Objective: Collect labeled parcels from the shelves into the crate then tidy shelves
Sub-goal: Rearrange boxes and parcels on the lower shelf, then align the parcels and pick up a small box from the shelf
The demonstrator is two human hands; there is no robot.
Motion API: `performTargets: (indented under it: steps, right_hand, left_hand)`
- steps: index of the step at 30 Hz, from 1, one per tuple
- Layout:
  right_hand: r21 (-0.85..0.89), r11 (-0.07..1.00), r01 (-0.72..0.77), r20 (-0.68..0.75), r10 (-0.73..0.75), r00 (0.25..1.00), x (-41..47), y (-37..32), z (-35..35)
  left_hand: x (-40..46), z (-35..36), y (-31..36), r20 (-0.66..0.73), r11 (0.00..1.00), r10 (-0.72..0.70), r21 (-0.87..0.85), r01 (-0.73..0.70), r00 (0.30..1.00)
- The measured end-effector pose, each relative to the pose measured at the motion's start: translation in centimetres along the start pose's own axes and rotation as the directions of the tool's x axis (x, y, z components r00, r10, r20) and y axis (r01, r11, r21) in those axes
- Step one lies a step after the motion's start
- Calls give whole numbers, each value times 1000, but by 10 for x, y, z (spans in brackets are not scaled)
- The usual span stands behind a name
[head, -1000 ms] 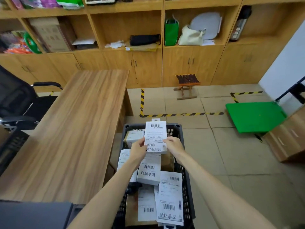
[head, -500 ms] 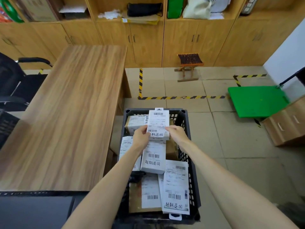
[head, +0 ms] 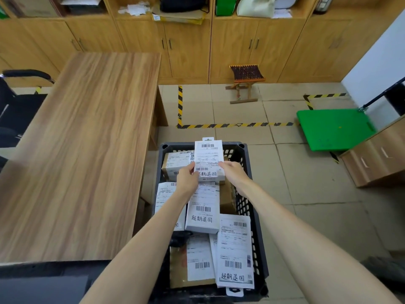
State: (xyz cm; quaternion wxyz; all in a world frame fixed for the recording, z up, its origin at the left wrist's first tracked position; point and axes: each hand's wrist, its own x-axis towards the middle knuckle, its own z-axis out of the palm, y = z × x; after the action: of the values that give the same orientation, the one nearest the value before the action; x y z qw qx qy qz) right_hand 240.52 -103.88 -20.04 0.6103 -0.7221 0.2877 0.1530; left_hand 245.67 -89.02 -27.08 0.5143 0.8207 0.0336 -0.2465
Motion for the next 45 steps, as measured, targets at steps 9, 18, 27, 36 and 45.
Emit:
performTargets:
  steps: [9, 18, 27, 36, 45]
  right_hand:
    - [-71, 997, -11, -26, 9, 1000, 2, -6, -6]
    - [-317, 944, 94, -99, -132, 986, -8, -25, -23]
    - [-809, 432, 398, 67, -604, 794, -53, -159, -52]
    - [-756, -79, 650, 452, -781, 430, -124, -254, 10]
    - [-404, -356, 842, 737, -672, 70, -229, -230, 149]
  left_hand:
    - [0, -11, 13, 24, 1000, 4, 25, -4, 1000]
    - [-14, -30, 53, -11, 979, 89, 185, -86, 996]
    - [-71, -105, 201, 13, 446, 585, 830, -335, 811]
    - [-193, -193, 228, -347, 466, 563, 883, 58, 750]
    - [-373, -254, 139, -704, 523, 328, 691, 500, 630]
